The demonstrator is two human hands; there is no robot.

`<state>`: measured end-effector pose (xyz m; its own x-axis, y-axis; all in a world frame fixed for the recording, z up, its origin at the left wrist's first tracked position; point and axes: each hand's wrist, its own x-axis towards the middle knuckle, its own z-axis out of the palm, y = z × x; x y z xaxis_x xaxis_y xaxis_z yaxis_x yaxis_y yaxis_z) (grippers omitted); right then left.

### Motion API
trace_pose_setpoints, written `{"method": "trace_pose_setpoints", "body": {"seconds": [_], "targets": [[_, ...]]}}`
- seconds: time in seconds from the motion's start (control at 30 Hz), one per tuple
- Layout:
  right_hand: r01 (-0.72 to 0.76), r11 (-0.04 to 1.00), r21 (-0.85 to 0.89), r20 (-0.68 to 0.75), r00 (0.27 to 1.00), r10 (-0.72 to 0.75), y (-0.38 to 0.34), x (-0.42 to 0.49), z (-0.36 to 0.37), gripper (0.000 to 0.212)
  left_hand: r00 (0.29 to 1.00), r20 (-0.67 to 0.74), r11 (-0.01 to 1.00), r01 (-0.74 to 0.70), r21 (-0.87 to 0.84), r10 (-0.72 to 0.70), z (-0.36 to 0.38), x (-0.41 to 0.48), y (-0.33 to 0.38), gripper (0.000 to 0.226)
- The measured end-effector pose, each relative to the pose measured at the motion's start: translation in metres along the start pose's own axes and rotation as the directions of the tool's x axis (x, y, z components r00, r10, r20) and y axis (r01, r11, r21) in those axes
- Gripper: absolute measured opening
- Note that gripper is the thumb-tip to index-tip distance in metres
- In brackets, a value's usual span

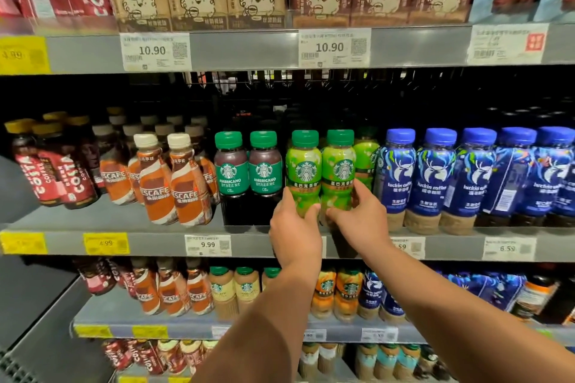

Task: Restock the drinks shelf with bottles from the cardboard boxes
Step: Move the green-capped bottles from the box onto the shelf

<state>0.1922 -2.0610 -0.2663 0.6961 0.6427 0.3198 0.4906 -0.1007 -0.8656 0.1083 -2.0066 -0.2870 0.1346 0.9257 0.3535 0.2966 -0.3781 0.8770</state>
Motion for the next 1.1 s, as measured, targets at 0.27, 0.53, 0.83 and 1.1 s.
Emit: {"method": "trace_pose_setpoints", "body": {"seconds": [0.27, 0.53, 0.83, 1.1], "targets": [[0.017, 1.0, -0.006, -0.07, 0.997, -0.018, 0.003, -0.003, 0.003, 0.051, 0.999, -0.023, 0.995, 0.049, 0.087, -0.047, -0.001, -0.003, 0.003, 0.051], [-0.025, 1.0, 0.005, -0.084, 0.996, 0.025, 0.011, 0.001, 0.007, 0.073, 0.996, -0.049, 0.994, 0.079, 0.078, -0.076, -0.003, -0.006, 0.004, 0.034], [-0.042, 0.999, -0.022, -0.057, 0.998, 0.041, 0.009, 0.004, 0.009, 0.076, 0.994, -0.088, 0.994, 0.069, 0.081, -0.062, -0.01, -0.009, 0.003, 0.031], [-0.074, 0.989, -0.126, -0.093, 0.994, 0.063, -0.002, 0.001, 0.011, 0.069, 0.996, -0.047, 0.995, 0.081, 0.064, -0.078, -0.018, -0.012, 0.006, 0.036]]}}
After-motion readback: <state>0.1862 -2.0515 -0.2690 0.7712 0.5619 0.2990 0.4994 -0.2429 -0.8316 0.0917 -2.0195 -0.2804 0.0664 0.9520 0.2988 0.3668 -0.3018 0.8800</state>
